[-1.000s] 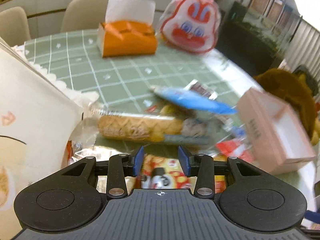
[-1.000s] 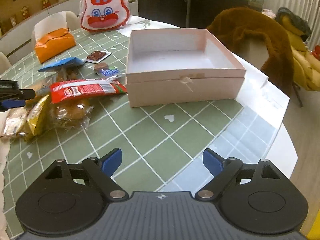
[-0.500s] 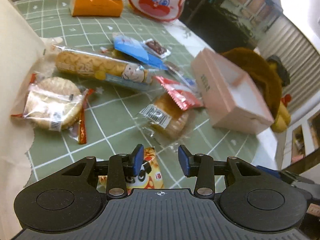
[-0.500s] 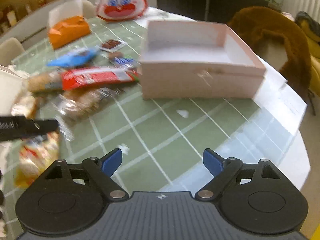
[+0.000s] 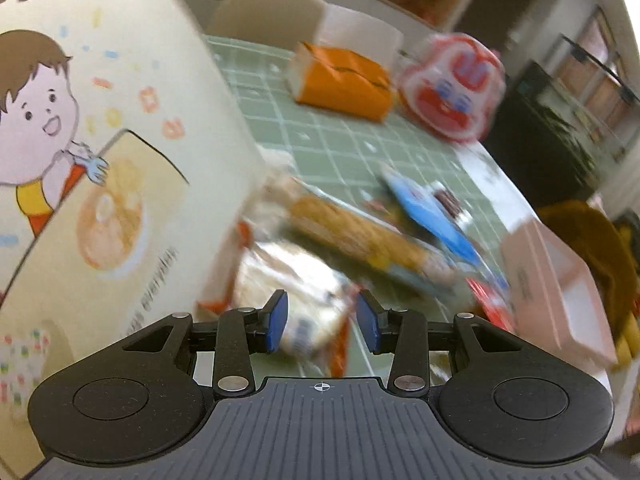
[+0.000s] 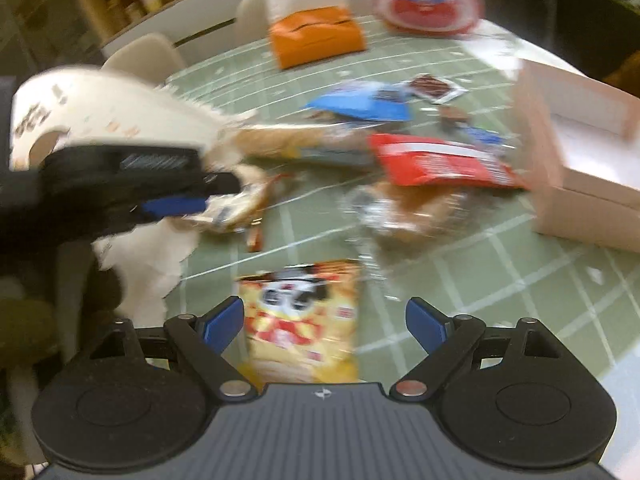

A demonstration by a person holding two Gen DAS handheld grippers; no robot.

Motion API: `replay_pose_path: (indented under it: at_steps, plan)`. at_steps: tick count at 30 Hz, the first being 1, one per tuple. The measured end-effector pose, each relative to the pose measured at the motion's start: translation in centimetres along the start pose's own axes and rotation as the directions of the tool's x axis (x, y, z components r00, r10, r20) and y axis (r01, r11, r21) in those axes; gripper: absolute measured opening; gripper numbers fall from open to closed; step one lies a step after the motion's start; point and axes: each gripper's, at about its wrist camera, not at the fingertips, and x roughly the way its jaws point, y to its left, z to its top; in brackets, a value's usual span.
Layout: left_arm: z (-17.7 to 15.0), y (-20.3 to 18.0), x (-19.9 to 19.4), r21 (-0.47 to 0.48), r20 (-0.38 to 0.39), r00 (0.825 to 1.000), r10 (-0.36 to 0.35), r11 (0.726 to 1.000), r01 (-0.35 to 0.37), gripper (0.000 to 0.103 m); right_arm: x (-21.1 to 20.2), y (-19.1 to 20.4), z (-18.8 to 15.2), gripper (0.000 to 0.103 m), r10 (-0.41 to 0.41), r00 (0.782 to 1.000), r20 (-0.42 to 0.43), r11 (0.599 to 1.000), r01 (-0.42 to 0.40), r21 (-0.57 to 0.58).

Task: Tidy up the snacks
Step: 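Move left tool to the round cracker pack while right tool approaches the yellow panda chip bag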

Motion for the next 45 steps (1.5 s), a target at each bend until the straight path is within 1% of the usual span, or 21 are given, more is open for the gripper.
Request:
replay_pose_path:
  at_steps: [3,5,7,8,10,12,15,18,20,23,26,27,28,29,32,34,36,38,40,42,45]
  plan:
    - [0.7,0.2,0.5,-0.006,0.046,0.998,0.048,0.999,-0.048,0.043,1.4,0.9,-0.2,0.089,-0.013,0.999,-0.046,0.999,0.011,-0.038]
    - [1.3,0.4,0.8,0.000,0.069,0.995,0.076,0.997,-0.076,0.043,1.9,0.5,-0.7,0.081,-0.042,0.997,-0.072,0.999,0.040,-0.031]
    - [2.1,0.3,1.4,0.010,0.088,0.990,0.114,0.993,-0.116,0.043,1.5,-0.6,-1.2,0.076,-0.048,0.996,-0.072,0.999,0.048,-0.009]
    - [2.6,0.3,1.8,0.018,0.094,0.987,0.131,0.991,-0.133,0.043,1.1,-1.3,-1.4,0.076,-0.071,0.995,-0.071,0.997,0.071,-0.005]
    - [3.5,0.4,2.9,0.044,0.079,0.984,0.158,0.986,-0.161,0.043,0.4,-2.7,-1.7,0.076,-0.112,0.990,-0.081,0.994,0.112,0.002]
    - [3.8,0.4,3.9,0.071,0.025,0.986,0.166,0.983,-0.168,0.039,-0.2,-4.1,-2.0,0.076,-0.152,0.984,-0.095,0.988,0.154,0.010]
    - [2.5,-0.1,4.3,0.106,-0.037,0.992,0.123,0.987,-0.118,0.039,-1.3,-6.1,-2.4,0.076,-0.217,0.972,-0.091,0.975,0.220,0.025]
    - [0.2,-1.0,3.4,0.099,-0.092,0.995,0.044,0.994,-0.035,0.039,-2.2,-8.5,-2.9,0.076,-0.276,0.958,-0.078,0.957,0.282,0.076]
    - [-1.6,-1.9,2.6,0.081,-0.145,0.989,-0.032,0.996,0.044,0.039,-2.9,-9.6,-3.6,0.076,-0.289,0.955,-0.073,0.946,0.296,0.131]
    - [-4.1,-3.7,1.6,0.073,-0.229,0.966,-0.121,0.987,0.141,0.039,-3.6,-10.6,-4.9,0.076,-0.302,0.952,-0.057,0.934,0.308,0.180]
    - [-5.9,-4.8,0.8,0.034,-0.315,0.925,-0.212,0.972,0.234,0.039,-4.4,-10.6,-6.0,0.076,-0.331,0.943,-0.038,0.923,0.332,0.196]
    - [-6.2,-5.1,0.6,0.025,-0.335,0.914,-0.230,0.967,0.253,0.039,-4.6,-10.5,-6.1,0.076,-0.338,0.941,-0.030,0.920,0.337,0.199]
    - [-6.3,-5.5,0.3,0.029,-0.343,0.909,-0.238,0.964,0.263,0.039,-5.1,-10.2,-6.5,0.076,-0.340,0.940,-0.019,0.920,0.336,0.201]
    - [-6.4,-5.8,0.1,0.036,-0.343,0.909,-0.239,0.963,0.267,0.039,-5.4,-9.9,-6.6,0.076,-0.334,0.942,-0.010,0.923,0.330,0.199]
    - [-6.3,-6.4,-0.7,0.095,-0.320,0.925,-0.204,0.965,0.246,0.039,-6.7,-8.4,-7.2,0.076,-0.287,0.958,0.015,0.947,0.281,0.157]
    - [-6.6,-6.5,-1.0,0.130,-0.318,0.932,-0.172,0.966,0.223,0.039,-6.8,-7.4,-7.4,0.077,-0.237,0.972,0.000,0.964,0.235,0.127]
    - [-6.7,-6.7,-0.9,0.147,-0.322,0.933,-0.160,0.965,0.216,0.039,-6.4,-6.5,-7.7,0.077,-0.174,0.984,-0.034,0.980,0.176,0.098]
    - [-6.7,-6.6,-0.9,0.159,-0.325,0.933,-0.152,0.964,0.213,0.039,-5.8,-5.5,-8.0,0.076,-0.141,0.988,-0.063,0.988,0.145,0.058]
    - [-6.7,-6.3,-1.0,0.171,-0.333,0.932,-0.146,0.962,0.212,0.039,-5.0,-4.4,-8.1,0.076,-0.156,0.985,-0.076,0.987,0.158,0.011]
    - [-6.9,-6.3,-1.2,0.173,-0.342,0.927,-0.154,0.959,0.223,0.040,-4.2,-4.0,-7.9,0.077,-0.213,0.975,-0.070,0.977,0.211,-0.028]
    - [-7.1,-6.3,-1.4,0.175,-0.359,0.918,-0.167,0.954,0.242,0.039,-3.2,-5.2,-6.8,0.077,-0.290,0.955,-0.057,0.957,0.290,-0.013]
